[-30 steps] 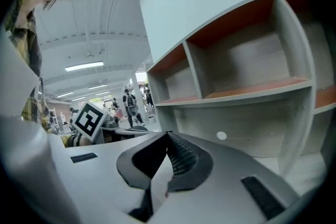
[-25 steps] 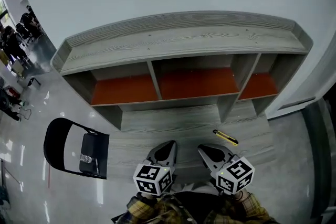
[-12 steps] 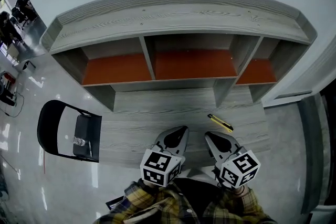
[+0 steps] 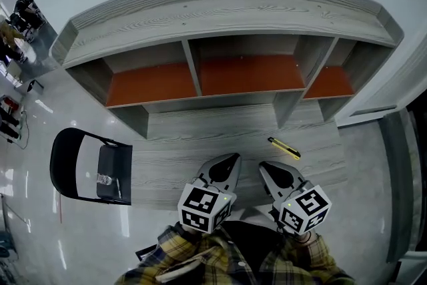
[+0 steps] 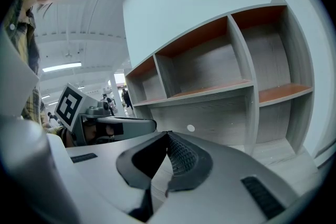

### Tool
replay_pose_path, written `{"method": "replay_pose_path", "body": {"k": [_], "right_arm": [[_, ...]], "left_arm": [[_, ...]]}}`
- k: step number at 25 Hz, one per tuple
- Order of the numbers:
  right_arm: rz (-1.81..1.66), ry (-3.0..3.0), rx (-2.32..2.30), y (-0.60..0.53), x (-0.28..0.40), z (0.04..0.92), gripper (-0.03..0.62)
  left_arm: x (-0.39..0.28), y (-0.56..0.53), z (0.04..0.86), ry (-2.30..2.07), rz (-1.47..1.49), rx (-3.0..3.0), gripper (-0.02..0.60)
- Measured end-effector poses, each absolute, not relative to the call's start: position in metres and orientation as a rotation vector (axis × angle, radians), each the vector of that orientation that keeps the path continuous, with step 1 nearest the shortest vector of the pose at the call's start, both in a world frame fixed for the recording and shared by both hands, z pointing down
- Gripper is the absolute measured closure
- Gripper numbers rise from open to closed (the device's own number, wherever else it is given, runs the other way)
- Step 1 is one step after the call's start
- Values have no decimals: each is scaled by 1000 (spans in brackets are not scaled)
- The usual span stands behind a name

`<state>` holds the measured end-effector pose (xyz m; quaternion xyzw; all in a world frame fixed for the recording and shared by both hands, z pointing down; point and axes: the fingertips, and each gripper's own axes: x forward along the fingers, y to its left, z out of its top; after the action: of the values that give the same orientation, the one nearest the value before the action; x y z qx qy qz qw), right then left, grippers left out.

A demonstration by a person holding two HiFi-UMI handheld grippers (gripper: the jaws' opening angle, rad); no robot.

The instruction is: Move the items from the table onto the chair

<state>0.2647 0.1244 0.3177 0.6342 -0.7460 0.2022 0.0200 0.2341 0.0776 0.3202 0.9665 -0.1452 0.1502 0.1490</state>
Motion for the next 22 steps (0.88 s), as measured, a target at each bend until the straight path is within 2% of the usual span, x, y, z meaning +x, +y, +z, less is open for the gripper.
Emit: {"method": "replay_pose_path", "body": {"k": [12, 22], "right_arm": [[639, -2292, 2004, 126, 271, 322, 577], [702, -2185, 1917, 134, 321, 375, 572]], "left_arm": [[232, 73, 325, -422, 426, 2756, 578], [218, 73, 345, -511, 501, 2696, 578]]}}
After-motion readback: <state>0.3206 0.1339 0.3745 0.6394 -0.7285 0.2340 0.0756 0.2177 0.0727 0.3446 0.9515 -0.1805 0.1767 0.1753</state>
